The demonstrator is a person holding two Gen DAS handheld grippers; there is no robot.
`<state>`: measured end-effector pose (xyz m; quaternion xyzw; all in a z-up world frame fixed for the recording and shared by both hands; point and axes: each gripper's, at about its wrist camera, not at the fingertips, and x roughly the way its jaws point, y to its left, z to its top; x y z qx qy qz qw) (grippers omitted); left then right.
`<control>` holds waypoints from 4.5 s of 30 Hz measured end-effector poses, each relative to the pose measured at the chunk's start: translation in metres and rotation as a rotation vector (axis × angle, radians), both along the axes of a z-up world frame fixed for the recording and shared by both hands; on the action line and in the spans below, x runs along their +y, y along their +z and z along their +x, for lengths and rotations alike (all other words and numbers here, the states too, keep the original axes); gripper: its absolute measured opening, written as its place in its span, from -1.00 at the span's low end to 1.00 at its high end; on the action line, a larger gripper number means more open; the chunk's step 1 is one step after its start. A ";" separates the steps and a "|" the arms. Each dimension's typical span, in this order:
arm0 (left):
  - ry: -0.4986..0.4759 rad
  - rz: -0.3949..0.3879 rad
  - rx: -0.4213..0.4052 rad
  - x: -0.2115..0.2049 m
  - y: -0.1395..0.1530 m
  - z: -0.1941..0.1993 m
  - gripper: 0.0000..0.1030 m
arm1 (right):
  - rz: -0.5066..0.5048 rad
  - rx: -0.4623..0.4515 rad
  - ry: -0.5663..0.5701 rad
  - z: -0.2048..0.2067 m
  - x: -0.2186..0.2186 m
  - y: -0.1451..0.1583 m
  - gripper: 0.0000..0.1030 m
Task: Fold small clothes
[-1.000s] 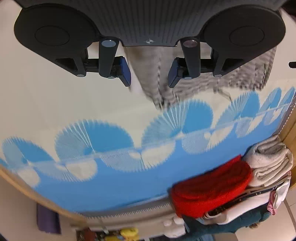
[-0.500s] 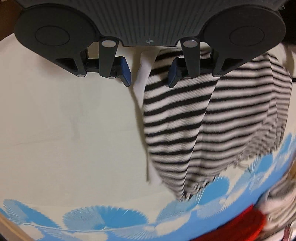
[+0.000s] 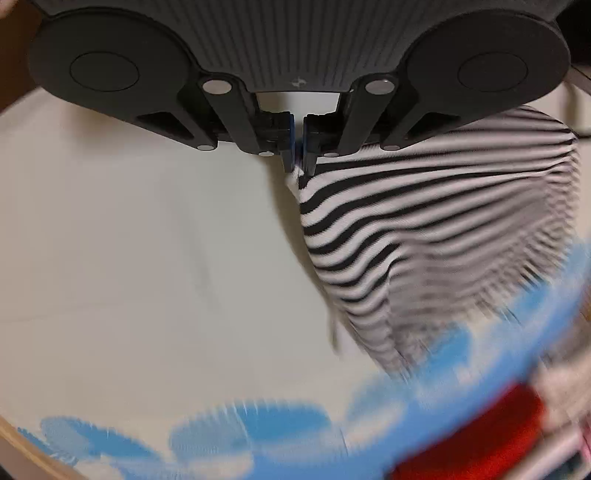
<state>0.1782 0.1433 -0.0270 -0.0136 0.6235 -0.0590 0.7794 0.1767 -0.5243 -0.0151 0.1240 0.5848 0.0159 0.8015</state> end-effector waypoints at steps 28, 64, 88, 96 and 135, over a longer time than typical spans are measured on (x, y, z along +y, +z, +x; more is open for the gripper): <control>-0.152 -0.035 -0.256 -0.173 -0.016 0.127 -0.27 | -0.183 -0.201 0.191 0.111 0.144 -0.006 -0.42; -0.153 0.013 -0.171 -0.142 -0.011 0.114 -0.47 | -0.236 -0.042 0.157 0.056 0.095 -0.006 -0.22; -0.094 -0.036 -0.641 -0.156 0.135 -0.050 0.22 | -0.149 -0.728 0.069 -0.076 0.104 0.145 0.18; -0.003 0.049 -0.548 -0.167 0.078 -0.111 0.24 | -0.147 -0.642 0.037 -0.093 0.115 0.091 0.18; 0.563 -0.348 -0.105 -0.066 -0.011 -0.067 -0.04 | -0.137 -0.524 -0.068 -0.071 0.097 0.071 0.18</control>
